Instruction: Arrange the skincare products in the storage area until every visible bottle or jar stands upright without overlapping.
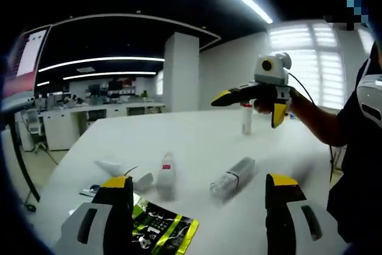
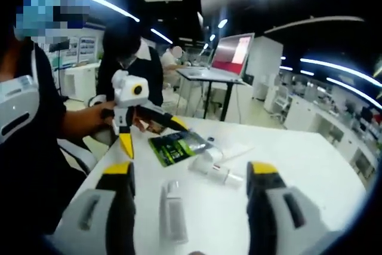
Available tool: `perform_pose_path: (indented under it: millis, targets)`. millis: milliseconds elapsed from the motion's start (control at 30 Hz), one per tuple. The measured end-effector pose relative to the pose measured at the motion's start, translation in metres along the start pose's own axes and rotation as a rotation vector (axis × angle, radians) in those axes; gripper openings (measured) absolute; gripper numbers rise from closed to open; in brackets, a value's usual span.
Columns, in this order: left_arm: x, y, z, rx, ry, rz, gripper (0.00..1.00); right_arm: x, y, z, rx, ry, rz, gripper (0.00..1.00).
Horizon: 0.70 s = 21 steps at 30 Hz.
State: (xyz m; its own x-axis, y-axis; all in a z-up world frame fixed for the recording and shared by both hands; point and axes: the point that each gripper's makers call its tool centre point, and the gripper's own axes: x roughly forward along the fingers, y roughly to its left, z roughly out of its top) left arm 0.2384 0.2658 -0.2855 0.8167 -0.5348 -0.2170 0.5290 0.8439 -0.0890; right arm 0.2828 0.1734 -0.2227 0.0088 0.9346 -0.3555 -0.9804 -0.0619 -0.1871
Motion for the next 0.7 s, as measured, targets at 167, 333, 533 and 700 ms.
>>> perform_pose_path:
  millis: [167,333,533,700]
  targets:
    - [0.001,0.004,0.000,-0.009,-0.003,0.003,0.93,0.005,-0.002,-0.001,0.005,0.001,0.009,0.76]
    - [0.004,0.009,-0.002,-0.015,-0.002,0.004,0.93,0.009,-0.005,-0.004,0.012,0.005,0.015,0.76]
    - [0.006,0.015,-0.003,-0.025,-0.005,0.006,0.92,0.016,-0.010,-0.009,0.023,0.007,0.025,0.76]
    - [0.007,0.021,-0.003,-0.037,-0.009,0.014,0.92,0.023,-0.014,-0.011,0.029,0.011,0.035,0.76]
